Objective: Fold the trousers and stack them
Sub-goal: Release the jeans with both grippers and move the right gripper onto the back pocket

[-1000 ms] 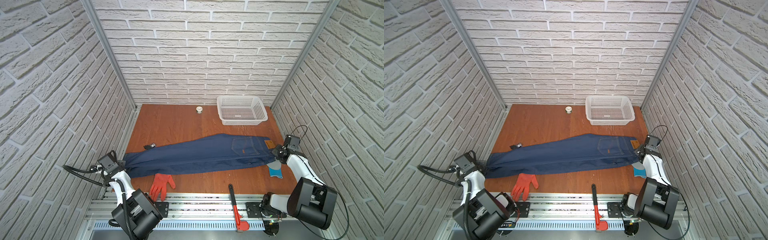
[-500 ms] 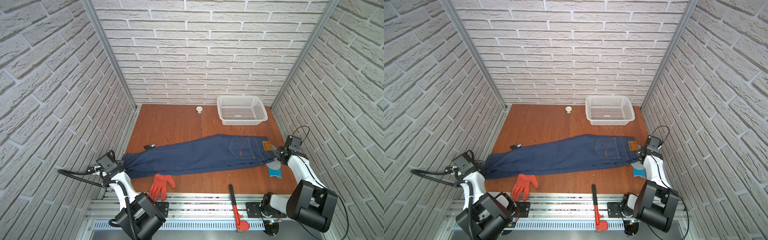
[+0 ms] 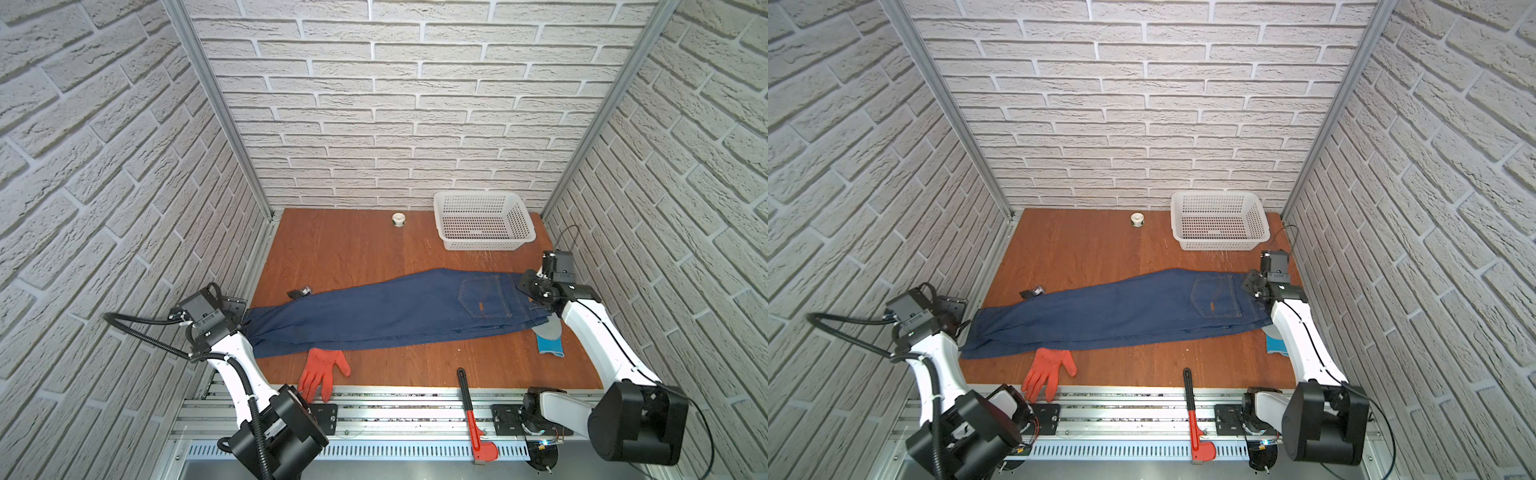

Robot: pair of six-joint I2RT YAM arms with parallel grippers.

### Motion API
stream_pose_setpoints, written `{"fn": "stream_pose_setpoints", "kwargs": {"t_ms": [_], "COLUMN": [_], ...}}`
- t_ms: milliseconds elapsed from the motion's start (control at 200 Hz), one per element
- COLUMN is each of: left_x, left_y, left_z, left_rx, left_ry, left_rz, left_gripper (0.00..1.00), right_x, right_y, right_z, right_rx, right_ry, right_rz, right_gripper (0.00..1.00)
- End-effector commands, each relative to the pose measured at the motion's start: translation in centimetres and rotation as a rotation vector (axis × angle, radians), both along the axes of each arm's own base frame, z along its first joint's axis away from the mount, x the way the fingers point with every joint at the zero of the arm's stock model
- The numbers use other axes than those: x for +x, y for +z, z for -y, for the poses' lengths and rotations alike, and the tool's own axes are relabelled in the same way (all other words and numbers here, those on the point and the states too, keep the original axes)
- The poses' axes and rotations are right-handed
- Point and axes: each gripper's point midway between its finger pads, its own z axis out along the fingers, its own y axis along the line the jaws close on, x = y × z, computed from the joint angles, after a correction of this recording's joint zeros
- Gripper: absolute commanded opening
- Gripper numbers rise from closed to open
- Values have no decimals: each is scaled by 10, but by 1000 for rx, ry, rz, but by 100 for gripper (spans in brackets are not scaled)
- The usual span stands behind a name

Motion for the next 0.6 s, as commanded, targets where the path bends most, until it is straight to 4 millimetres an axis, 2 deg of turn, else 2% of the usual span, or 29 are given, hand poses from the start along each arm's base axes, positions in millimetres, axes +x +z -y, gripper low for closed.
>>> {"fn": "stream_pose_setpoints", "kwargs": {"t_ms": [0,90,195,270,460,595], "left_x": [18,20,17,15,3,-7], "left_y": [-4,-11,-15,-19,-37,-42], "left_z": [32,42,44,44,40,30], "left_rx": [-57,-78,-85,-97,-171,-182], "left_ry": [-177,-219,-233,-237,-195,-143], "left_rz": [-4,-16,-40,-64,-118,-113], "left_gripper": [74,74,74,76,83,85], "right_x": [2,3,2,4,1,-8], "right_y": [-26,-53,-82,-94,-127,-136], "right_z": [-38,-51,-51,-50,-31,-12], "right_rx": [82,99,110,105,90,72], "right_ry": [59,75,51,47,-30,-102], "right_rz": [-113,-194,-258,-291,-378,-417], "right_gripper": [44,42,41,40,39,39]}}
